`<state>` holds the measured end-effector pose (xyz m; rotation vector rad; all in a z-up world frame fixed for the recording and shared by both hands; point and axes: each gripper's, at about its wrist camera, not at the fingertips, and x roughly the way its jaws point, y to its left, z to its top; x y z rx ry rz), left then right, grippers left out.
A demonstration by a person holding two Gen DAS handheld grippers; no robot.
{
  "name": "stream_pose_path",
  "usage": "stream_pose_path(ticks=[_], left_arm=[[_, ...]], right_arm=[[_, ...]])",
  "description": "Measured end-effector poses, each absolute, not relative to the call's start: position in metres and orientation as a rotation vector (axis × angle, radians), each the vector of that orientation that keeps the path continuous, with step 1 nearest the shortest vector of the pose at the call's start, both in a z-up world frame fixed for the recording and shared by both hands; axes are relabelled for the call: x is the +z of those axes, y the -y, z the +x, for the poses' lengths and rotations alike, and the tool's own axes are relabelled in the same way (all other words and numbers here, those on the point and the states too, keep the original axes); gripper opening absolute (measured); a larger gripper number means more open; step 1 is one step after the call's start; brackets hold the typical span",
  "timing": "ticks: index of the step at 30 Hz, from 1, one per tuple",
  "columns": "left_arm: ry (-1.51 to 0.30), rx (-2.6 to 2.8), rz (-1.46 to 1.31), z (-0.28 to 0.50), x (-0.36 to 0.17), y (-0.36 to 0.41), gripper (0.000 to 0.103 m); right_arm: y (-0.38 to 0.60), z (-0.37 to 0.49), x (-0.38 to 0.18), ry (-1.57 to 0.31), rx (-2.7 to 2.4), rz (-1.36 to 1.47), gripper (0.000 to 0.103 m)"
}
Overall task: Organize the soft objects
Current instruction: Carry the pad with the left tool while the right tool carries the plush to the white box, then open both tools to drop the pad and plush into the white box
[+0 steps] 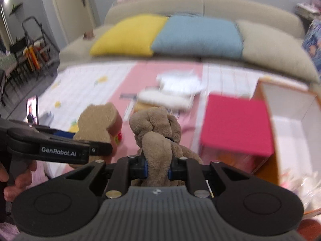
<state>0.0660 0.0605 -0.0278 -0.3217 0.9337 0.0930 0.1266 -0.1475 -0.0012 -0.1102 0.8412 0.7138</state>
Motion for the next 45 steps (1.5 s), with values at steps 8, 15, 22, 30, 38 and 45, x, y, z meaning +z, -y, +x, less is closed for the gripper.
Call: stream_pose_path(ticks=[8, 15, 22, 30, 38, 45], left_arm=[[-0.839, -0.072, -0.324, 0.109, 0.022, -0.02, 0.081], [-0.841, -0.248, -0.315, 0.168, 0.04, 0.041, 0.081], [-0.926, -0.398, -0.341, 0.223, 0.029, 0.106, 0.081], [-1.055, -0.467, -0.307, 0.258, -0.002, 0.172, 0.081], [-1.168, -0.438, -0.3, 0.275, -0.043, 0.196, 0.081], [-1.242, -0.393, -0.27, 0.277, -0.06, 0.193, 0.082]], right_arm=[[0.198, 0.152, 0.052, -0.694, 0.602, -0.122, 0.015], [0.254, 0.185, 0.065, -0.676, 0.444, -0.177, 0.015], [0.315, 0.214, 0.051, -0.736, 0.308, -0.24, 0.015], [0.368, 0.245, 0.014, -0.877, 0.246, -0.21, 0.015], [0.387, 0.261, -0.023, -0.982, 0.264, -0.141, 0.016], [0.383, 0.268, -0.045, -1.026, 0.283, -0.143, 0.018]])
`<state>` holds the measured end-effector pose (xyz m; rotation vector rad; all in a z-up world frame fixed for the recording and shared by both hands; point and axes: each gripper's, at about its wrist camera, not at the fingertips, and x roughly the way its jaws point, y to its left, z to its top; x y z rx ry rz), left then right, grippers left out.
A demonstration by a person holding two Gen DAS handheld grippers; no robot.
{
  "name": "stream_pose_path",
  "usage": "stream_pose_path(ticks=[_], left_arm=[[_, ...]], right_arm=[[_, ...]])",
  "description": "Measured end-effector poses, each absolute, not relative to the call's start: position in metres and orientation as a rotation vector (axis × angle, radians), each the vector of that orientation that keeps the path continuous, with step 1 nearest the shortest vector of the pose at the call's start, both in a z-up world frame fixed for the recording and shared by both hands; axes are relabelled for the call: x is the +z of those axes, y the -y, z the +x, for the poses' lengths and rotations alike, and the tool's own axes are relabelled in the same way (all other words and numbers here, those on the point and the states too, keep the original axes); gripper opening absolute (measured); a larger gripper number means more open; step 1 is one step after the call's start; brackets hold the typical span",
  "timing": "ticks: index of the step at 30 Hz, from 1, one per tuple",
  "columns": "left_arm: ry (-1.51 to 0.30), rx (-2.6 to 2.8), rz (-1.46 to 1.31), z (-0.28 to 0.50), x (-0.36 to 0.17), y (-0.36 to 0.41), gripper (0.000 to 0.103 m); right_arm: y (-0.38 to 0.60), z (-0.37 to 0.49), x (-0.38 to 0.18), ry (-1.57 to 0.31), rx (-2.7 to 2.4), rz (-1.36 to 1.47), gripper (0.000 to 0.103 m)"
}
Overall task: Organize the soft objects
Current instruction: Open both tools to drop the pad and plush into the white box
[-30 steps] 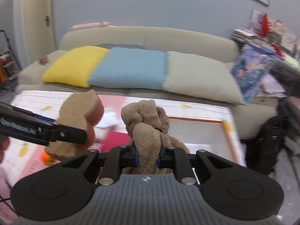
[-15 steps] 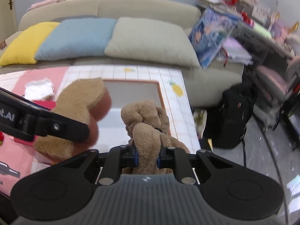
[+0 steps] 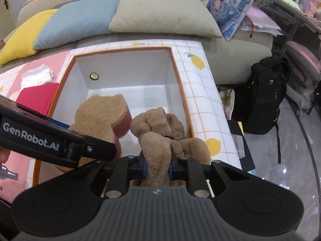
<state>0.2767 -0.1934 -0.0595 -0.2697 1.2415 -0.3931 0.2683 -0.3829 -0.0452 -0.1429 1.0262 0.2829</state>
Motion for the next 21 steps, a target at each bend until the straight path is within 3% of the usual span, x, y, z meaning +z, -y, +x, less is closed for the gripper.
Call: stream_pose_path(ticks=[9, 14, 21], left_arm=[[-1.283, -0.376, -0.259, 0.28, -0.06, 0.188, 0.087], [-1.263, -0.385, -0.265, 0.278, -0.054, 0.183, 0.091], [-1.174, -0.403, -0.281, 0.273, -0.032, 0.176, 0.103]], right_arm=[[0.377, 0.272, -0.052, -1.06, 0.29, -0.128, 0.027], [0.37, 0.268, -0.044, -1.052, 0.27, -0.184, 0.048], [0.364, 0.262, -0.026, -1.017, 0.258, -0.229, 0.063]])
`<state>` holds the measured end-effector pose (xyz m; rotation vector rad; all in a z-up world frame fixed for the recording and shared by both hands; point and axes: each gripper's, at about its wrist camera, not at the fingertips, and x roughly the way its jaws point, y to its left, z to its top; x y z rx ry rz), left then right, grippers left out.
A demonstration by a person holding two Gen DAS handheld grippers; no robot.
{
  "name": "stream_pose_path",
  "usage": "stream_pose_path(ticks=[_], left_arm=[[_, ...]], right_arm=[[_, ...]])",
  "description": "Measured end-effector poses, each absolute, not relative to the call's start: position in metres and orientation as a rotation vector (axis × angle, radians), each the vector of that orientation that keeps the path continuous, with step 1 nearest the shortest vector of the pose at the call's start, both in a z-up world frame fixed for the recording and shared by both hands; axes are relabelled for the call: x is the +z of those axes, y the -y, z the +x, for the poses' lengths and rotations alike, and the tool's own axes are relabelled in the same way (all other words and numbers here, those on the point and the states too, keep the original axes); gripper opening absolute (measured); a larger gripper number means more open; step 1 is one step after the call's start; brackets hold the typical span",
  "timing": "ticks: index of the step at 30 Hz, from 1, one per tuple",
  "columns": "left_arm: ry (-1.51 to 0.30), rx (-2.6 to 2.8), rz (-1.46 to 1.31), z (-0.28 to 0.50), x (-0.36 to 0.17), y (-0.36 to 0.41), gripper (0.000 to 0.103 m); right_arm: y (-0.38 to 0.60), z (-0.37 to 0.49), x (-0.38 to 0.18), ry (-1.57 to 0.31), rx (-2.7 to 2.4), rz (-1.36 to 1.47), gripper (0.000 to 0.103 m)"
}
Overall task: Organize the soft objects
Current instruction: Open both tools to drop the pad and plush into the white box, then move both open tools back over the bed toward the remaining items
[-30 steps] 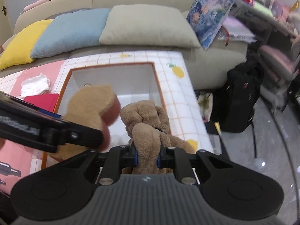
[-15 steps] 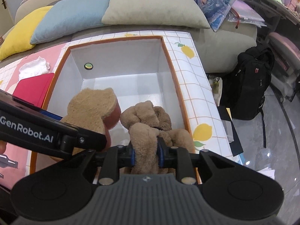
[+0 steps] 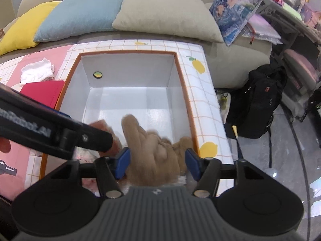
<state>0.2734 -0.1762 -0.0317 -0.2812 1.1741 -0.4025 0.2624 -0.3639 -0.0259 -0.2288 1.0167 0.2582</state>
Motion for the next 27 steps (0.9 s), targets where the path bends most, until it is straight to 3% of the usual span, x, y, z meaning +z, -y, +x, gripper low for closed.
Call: stream_pose_path(ticks=[18, 27], left_arm=[[-0.749, -0.374, -0.151, 0.192, 0.047, 0.126, 0.103], [-0.751, -0.315, -0.074, 0.144, 0.04, 0.085, 0.095]], right_arm=[[0.332, 0.194, 0.039, -0.675, 0.044, -0.065, 0.084], [0.28, 0.16, 0.011, -0.712, 0.04, 0.006, 0.088]])
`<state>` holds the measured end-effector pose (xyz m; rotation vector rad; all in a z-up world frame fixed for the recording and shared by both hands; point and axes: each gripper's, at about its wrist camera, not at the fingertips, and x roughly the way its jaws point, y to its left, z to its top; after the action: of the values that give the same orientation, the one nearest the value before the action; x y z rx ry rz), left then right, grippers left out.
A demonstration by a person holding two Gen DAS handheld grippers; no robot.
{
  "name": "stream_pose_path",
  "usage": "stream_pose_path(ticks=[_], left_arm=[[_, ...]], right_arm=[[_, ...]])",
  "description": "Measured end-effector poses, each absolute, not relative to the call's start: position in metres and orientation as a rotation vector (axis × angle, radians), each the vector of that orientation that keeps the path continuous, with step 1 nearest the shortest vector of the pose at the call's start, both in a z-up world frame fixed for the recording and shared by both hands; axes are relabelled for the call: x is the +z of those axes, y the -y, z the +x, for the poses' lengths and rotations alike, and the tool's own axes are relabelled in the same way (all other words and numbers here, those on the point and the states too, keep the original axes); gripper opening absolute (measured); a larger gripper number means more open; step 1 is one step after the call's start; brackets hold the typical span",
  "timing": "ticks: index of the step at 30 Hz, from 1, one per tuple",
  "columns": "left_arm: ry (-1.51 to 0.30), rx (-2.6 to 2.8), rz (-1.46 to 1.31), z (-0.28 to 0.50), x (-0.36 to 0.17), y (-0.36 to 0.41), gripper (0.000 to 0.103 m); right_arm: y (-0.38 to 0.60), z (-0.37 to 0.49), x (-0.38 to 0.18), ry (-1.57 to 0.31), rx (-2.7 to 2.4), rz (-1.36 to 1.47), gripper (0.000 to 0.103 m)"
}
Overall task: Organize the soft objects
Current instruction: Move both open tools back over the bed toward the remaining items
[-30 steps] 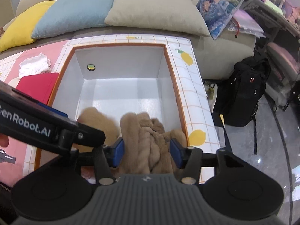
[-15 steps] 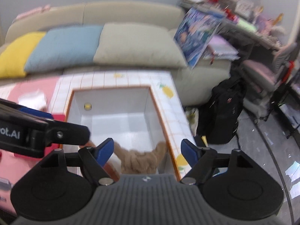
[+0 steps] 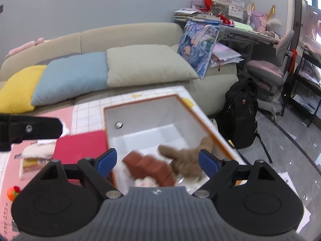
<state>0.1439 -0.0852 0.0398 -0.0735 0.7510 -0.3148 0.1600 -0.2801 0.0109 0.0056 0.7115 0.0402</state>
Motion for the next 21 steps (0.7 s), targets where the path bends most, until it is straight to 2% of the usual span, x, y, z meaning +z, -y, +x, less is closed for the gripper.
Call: stream_pose_path(ticks=[8, 21], left_arm=[[-0.842, -0.209, -0.104, 0.109, 0.007, 0.036, 0.092], [-0.915, -0.002, -0.242, 0.065, -0.043, -0.05, 0.09]], right_arm=[[0.231, 0.133, -0.013, -0.805, 0.168, -0.017, 0.094], [0.161, 0.121, -0.036, -0.85, 0.361, -0.18, 0.094]])
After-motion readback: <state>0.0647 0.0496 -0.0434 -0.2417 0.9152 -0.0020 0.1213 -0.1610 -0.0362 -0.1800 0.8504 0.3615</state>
